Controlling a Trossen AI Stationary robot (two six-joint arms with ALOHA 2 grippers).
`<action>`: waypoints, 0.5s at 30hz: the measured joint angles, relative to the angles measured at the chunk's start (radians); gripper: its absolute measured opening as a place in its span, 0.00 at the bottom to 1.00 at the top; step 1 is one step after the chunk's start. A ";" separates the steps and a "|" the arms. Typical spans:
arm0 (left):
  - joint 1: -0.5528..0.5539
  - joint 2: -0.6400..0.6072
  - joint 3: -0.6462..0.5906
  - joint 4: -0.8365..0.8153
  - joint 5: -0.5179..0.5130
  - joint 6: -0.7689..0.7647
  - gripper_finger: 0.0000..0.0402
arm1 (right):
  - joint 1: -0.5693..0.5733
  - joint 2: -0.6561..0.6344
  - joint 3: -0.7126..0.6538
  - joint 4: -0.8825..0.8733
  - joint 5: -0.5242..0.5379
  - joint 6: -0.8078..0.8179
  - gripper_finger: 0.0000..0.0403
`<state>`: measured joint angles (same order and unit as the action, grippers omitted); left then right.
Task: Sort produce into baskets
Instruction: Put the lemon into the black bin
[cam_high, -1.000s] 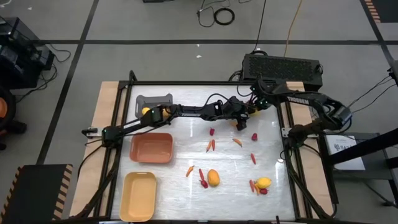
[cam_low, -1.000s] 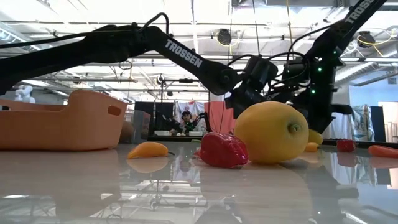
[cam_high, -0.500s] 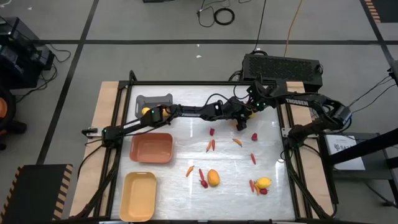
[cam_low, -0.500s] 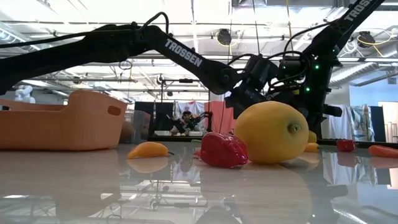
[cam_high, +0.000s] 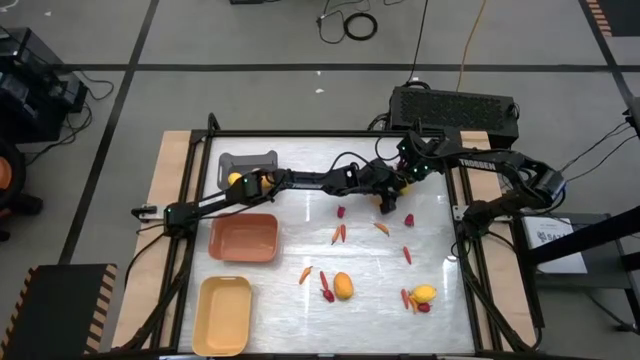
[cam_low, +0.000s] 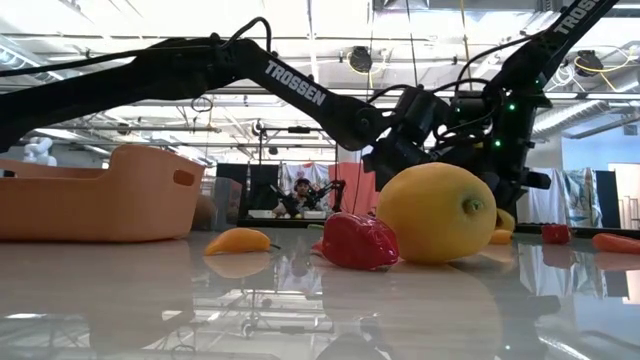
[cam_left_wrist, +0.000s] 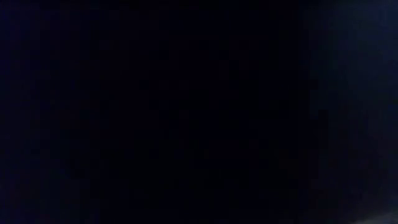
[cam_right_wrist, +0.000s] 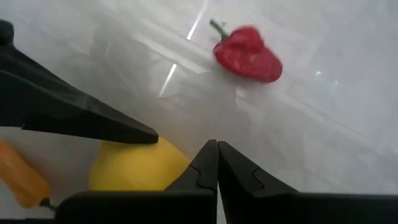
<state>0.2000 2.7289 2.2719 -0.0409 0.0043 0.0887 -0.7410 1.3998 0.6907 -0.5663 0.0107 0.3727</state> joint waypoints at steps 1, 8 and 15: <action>-0.002 0.000 0.000 -0.001 0.002 0.004 0.73 | -0.002 0.000 0.000 -0.001 -0.002 -0.006 0.00; -0.009 0.000 0.000 0.006 0.041 0.031 0.73 | -0.005 0.000 0.000 -0.038 -0.027 -0.030 0.00; -0.010 -0.002 0.002 0.013 0.082 0.033 0.73 | -0.005 -0.046 0.002 -0.064 -0.020 -0.031 0.00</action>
<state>0.1898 2.7268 2.2741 -0.0281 0.0861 0.1222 -0.7460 1.3540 0.6926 -0.6300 -0.0096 0.3417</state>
